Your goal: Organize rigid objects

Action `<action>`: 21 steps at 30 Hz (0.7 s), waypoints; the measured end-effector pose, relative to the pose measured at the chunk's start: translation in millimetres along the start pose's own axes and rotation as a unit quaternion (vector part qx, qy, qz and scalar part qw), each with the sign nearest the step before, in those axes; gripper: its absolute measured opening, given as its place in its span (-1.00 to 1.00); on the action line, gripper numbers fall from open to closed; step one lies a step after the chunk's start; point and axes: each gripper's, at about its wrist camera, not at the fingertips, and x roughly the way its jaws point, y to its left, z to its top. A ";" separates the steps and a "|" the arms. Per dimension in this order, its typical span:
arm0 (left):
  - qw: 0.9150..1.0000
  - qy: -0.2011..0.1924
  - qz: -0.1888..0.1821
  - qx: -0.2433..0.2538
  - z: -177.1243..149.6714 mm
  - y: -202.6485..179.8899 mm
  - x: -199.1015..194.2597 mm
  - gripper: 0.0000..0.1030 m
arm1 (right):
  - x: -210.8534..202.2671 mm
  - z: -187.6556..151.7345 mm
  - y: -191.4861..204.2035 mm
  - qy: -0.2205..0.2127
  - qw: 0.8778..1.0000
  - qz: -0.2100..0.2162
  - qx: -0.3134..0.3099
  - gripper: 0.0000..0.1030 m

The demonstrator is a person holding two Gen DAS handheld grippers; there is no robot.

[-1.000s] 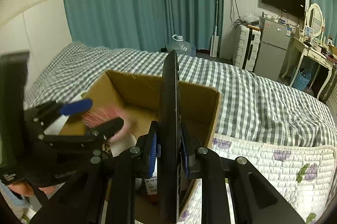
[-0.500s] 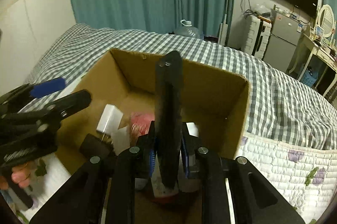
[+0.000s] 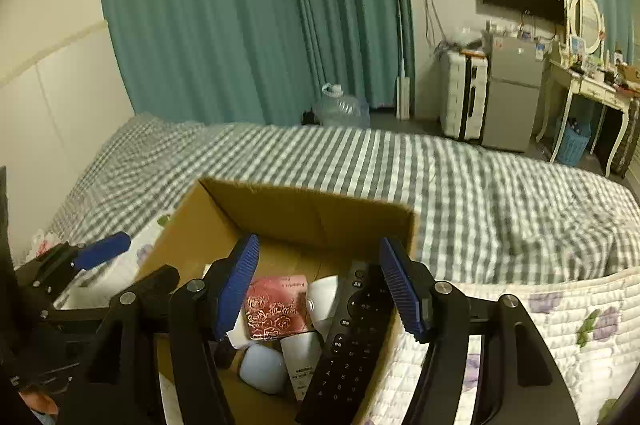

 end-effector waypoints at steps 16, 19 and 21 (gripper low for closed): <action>0.989 -0.145 -0.017 0.024 8.1 -23.0 -115.7 0.48 | -133.5 -14.6 30.4 -0.119 0.988 -0.087 -0.037 0.44; 0.985 -0.171 -0.022 0.027 5.2 -24.4 -140.7 0.49 | -159.7 -21.2 35.2 -0.134 0.987 -0.086 -0.025 0.63; 0.983 -0.182 -0.022 0.022 0.7 -22.4 -156.3 0.49 | -173.6 -24.0 39.8 -0.143 0.985 -0.091 -0.025 0.73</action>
